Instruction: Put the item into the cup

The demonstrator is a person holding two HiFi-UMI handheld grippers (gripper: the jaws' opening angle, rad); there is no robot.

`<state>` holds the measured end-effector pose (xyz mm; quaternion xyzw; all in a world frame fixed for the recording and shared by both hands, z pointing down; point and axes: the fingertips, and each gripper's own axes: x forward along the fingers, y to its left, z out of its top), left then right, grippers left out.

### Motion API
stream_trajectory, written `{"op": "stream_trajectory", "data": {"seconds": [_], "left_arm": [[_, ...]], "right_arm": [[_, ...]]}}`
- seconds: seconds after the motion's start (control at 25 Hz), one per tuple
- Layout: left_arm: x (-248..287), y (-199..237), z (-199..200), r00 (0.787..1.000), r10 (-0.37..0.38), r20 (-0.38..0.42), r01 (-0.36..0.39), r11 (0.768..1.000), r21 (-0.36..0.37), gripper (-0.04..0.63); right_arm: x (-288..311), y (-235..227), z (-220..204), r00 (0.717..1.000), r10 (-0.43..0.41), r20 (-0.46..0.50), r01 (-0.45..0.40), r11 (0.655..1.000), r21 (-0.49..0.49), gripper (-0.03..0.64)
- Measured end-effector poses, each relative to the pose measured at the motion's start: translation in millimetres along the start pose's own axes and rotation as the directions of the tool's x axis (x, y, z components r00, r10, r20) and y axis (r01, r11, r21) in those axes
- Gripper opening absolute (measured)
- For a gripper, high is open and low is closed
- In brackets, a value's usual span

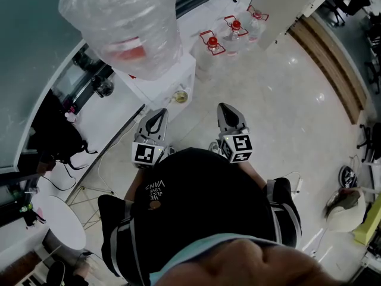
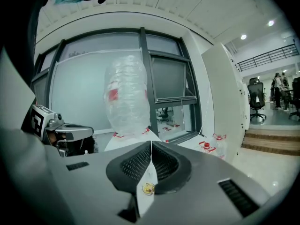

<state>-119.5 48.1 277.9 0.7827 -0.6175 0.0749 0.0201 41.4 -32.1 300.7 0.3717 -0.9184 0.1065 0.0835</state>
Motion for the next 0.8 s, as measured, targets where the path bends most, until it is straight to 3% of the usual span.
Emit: {"op": "stream_trajectory", "data": {"seconds": [0.8], "left_arm": [[1, -9, -11, 0.999, -0.036, -0.018, 0.036, 0.999, -0.003, 0.020]], "right_arm": [[2, 2, -2, 1.000, 0.009, -0.016, -0.009, 1.000, -0.001, 0.043]]}}
